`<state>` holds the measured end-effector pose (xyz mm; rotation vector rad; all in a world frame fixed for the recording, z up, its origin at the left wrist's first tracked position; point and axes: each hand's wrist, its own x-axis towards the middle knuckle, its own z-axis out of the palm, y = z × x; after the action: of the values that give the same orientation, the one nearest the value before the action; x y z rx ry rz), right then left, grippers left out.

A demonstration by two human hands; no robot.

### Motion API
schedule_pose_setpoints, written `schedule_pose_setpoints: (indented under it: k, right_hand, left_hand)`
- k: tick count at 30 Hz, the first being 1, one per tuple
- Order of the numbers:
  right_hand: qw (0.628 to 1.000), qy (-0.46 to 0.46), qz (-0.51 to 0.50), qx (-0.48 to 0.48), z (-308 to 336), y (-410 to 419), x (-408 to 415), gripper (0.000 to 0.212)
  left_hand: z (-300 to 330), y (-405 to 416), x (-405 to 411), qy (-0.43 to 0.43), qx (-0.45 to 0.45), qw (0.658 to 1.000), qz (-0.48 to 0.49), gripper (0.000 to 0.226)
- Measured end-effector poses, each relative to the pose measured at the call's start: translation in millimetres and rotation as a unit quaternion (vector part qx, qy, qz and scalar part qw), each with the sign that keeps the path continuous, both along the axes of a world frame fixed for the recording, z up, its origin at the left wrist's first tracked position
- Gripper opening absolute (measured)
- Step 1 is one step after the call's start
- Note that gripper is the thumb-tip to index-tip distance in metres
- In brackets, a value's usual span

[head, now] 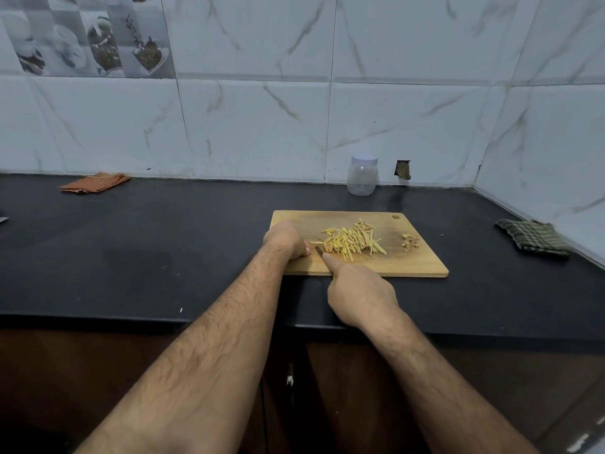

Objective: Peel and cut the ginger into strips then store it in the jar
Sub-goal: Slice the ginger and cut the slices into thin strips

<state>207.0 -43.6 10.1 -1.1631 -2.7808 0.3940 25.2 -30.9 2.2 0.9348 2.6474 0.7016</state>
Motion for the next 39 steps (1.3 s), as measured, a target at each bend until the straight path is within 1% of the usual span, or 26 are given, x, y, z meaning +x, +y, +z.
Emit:
schedule_pose_setpoints:
  k: [6,11,13,15,17,20,23,27,32,36,39]
  right_hand:
    - [1.0,0.009,0.006,-0.009,-3,4,-8,0.068]
    - [1.0,-0.008,0.022,-0.011,-2,7,-13,0.067]
    - [1.0,-0.013,0.012,-0.001,0,12,-12,0.068]
    - [1.0,-0.013,-0.007,0.007,3,20,-10,0.068]
    - [1.0,-0.006,-0.022,-0.004,4,26,-8,0.069]
    - [0.999,0.023,-0.014,-0.038,2,26,-9,0.069]
    - [0.996,0.052,-0.005,-0.073,0,27,-11,0.074]
    - [0.996,0.059,-0.01,-0.062,0,28,-10,0.08]
    - [0.998,0.06,-0.006,-0.018,4,29,-3,0.07]
    - [0.996,0.08,-0.034,0.02,2,33,3,0.052]
    - [0.993,0.072,-0.035,0.084,0,36,12,0.041]
  left_hand:
    - [-4,-3,-4,-0.006,0.024,1.0,-0.016,0.022]
    - [-10,-8,-5,0.004,0.05,0.999,-0.018,0.018]
    - [-12,-10,-3,0.005,0.06,0.998,-0.015,0.016]
    - [-14,-11,-1,0.003,0.074,0.997,-0.008,0.01]
    - [-16,-12,2,0.0,0.089,0.996,0.0,0.007]
    - [-18,-11,3,-0.006,0.103,0.995,0.014,0.007]
    - [-19,-11,6,0.005,0.097,0.995,0.024,0.008]
    - [-23,-9,11,0.018,0.095,0.995,0.023,0.014]
    - [-22,-12,21,0.028,0.101,0.994,0.024,0.016]
    - [-24,-15,26,0.036,0.112,0.993,0.025,0.015]
    - [-24,-18,29,0.025,0.133,0.99,0.034,0.008]
